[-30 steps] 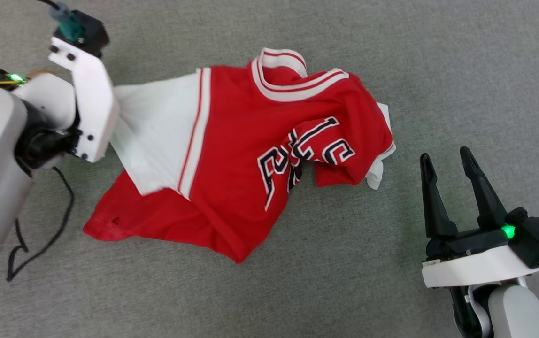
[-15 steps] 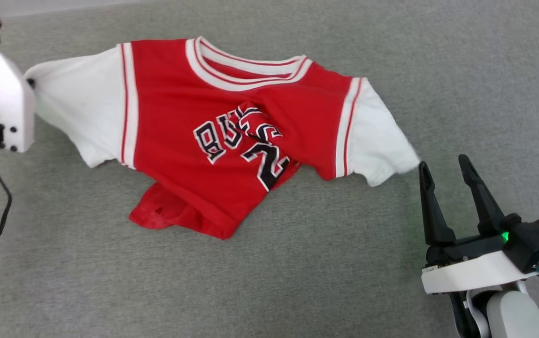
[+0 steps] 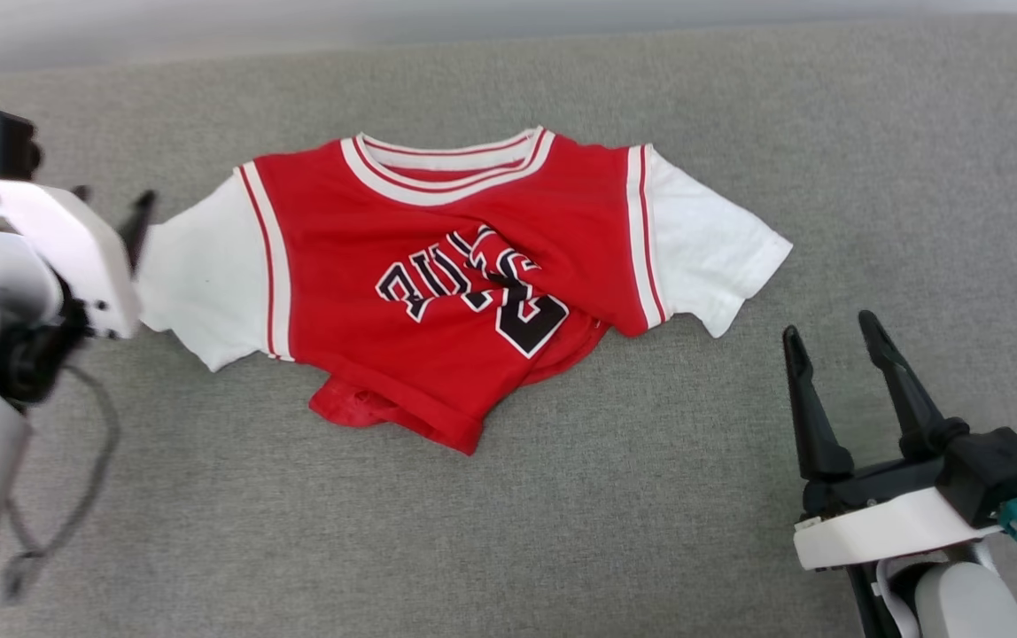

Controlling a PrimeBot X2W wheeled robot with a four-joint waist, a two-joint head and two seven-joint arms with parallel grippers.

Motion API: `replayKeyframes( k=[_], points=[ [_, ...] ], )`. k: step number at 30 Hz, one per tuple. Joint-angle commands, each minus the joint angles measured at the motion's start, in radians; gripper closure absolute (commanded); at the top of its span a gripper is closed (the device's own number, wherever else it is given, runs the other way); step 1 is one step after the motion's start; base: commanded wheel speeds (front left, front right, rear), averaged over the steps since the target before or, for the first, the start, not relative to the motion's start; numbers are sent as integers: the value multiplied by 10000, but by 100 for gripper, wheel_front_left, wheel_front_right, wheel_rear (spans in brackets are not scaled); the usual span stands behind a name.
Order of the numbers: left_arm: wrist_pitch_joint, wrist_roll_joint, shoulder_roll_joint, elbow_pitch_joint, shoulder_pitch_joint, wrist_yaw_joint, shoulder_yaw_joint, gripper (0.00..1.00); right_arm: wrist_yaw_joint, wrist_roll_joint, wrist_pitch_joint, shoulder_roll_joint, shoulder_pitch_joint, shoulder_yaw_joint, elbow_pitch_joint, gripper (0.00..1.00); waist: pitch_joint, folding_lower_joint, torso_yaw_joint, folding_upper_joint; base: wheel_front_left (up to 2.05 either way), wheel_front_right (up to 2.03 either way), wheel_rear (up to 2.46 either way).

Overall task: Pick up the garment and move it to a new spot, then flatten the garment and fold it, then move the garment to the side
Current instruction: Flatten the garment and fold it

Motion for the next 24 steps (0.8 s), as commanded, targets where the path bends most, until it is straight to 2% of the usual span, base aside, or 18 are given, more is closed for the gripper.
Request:
replayKeyframes(
  k=[1, 8, 13, 18, 22, 24],
  points=[
    [-298, -55, -182, -96, 166, -65, 70, 0, -7, -12, -20, -1, 151, -83, 8, 0, -270, 0, 158, 0, 0, 0, 0],
    [-2921, 331, -668, -1000, 727, -27, 264, 0, -7, -109, -20, 1, 377, -379, 71, 0, -1121, 0, 500, 0, 0, 0, 0],
    [-4848, 939, -860, -2169, 1687, 474, 284, 0, -7, -30, -20, 2, 623, -577, 80, 0, -1699, 0, 717, 0, 0, 0, 0],
    [-5575, 1610, -842, -3758, 3255, 1297, 539, 0, -7, -56, -20, 2, 790, -434, 83, 0, -2010, 0, 785, 0, 0, 0, 0],
    [-5631, 2231, -1069, -5173, 4691, 2234, 975, 0, -7, 40, -20, 2, 894, -474, 18, 0, -2113, 0, 854, 0, 0, 0, 0],
    [-5623, 2440, -1349, -5617, 5488, 2555, 1081, 0, -7, 100, -20, 2, 965, -542, 35, 0, -2141, 0, 898, 0, 0, 0, 0]
  ],
)
